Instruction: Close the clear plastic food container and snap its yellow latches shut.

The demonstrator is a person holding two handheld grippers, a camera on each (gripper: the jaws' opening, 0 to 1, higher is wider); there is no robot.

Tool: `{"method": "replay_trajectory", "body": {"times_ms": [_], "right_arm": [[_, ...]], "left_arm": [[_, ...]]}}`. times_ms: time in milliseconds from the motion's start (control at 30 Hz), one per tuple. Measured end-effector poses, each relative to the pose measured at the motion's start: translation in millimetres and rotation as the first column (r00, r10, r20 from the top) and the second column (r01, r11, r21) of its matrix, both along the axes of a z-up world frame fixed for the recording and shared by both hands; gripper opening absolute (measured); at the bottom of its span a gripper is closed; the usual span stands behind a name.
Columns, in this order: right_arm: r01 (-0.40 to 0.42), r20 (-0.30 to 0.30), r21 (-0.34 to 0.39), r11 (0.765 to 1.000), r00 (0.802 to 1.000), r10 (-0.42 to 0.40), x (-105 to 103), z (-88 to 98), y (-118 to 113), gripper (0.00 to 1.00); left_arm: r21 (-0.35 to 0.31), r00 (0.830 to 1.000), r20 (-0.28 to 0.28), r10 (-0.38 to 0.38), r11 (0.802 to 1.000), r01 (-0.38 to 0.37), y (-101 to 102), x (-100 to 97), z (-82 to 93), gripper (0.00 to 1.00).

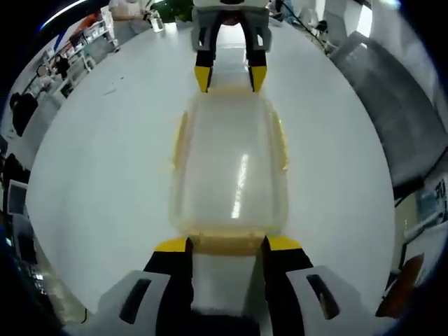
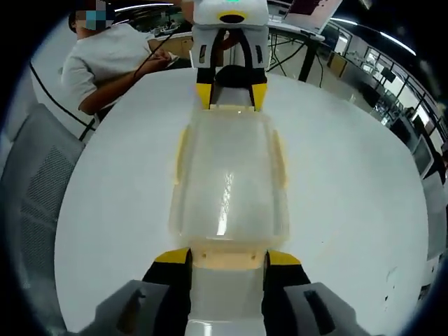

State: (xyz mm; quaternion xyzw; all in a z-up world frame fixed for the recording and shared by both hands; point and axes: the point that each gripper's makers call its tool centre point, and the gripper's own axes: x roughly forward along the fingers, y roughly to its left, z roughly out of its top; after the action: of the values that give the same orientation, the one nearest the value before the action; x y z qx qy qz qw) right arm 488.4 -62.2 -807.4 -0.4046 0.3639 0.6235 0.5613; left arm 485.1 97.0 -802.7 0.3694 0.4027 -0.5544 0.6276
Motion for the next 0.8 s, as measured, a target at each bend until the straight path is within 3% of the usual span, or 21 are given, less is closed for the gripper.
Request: {"method": "replay_trajectory", "body": {"times_ms": [300,467,800], "right_arm": [[-0.023,-0.007,-0.035,0.999,1.0,0.023,2.0,0.6,0.4,0.37],[-0.024,-0.005,-0.064,0.998,1.0,0.024,3.3,-0.1,1.2,0.36],[-0.01,0.001,-0.073,0.997,1.0,0.01,2.6,0.5,-0.5,0.35]], "left_arm": [[0.014,1.0,-0.005,-0.018,1.0,0.018,-0.2,-1.4,0.5,0.39],[0.053,1.0,-0.007,0.01,0.999,-0.01,-0.8,-1.7,0.1,0.38],[0.058,0.999,-0.007,0.048,0.997,-0.048,1.1,-1.9,0.2,0.36]]}}
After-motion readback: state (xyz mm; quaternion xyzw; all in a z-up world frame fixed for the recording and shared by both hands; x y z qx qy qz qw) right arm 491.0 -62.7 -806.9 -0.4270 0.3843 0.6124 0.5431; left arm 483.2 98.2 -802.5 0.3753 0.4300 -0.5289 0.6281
